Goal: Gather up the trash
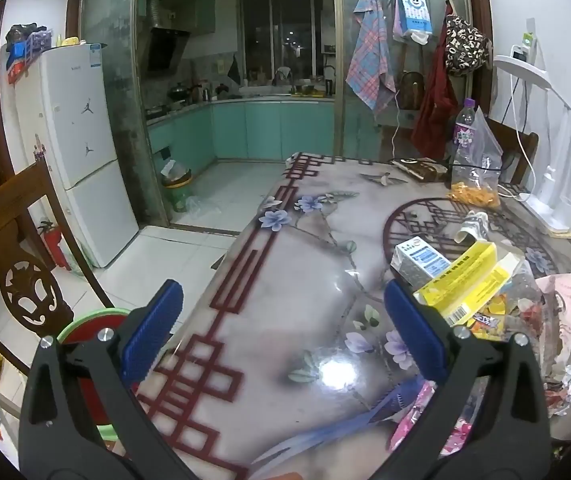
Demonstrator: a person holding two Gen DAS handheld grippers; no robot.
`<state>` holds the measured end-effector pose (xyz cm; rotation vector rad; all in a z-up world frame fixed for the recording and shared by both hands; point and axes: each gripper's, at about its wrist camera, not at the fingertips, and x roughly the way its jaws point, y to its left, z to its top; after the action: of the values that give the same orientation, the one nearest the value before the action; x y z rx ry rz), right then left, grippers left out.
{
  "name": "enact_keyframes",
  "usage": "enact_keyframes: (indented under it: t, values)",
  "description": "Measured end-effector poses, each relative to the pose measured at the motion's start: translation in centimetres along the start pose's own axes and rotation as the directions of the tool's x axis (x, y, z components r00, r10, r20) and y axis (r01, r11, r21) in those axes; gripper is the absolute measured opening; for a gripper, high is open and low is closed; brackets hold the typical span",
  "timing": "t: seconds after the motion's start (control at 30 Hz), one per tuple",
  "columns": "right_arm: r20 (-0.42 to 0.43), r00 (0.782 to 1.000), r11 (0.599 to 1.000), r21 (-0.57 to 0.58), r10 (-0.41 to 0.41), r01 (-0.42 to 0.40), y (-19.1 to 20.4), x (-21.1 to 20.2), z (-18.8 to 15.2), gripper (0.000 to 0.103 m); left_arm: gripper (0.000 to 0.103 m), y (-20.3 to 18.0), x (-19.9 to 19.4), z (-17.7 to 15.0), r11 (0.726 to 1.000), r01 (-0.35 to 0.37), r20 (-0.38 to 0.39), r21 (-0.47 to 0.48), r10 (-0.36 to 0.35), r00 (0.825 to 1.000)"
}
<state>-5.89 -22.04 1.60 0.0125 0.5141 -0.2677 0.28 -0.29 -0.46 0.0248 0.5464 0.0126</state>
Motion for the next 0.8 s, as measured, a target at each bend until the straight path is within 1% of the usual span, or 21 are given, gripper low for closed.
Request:
enact_keyframes:
  t: [0.8]
  values:
    - [-0.005,1.000,1.000,-0.008,-0.004,0.003,0.07,0.11,-0.15,0.096,0.099,0.08,0.09,-0.04,1.000,-0.014,-0.002,0.006,0.014,1.000]
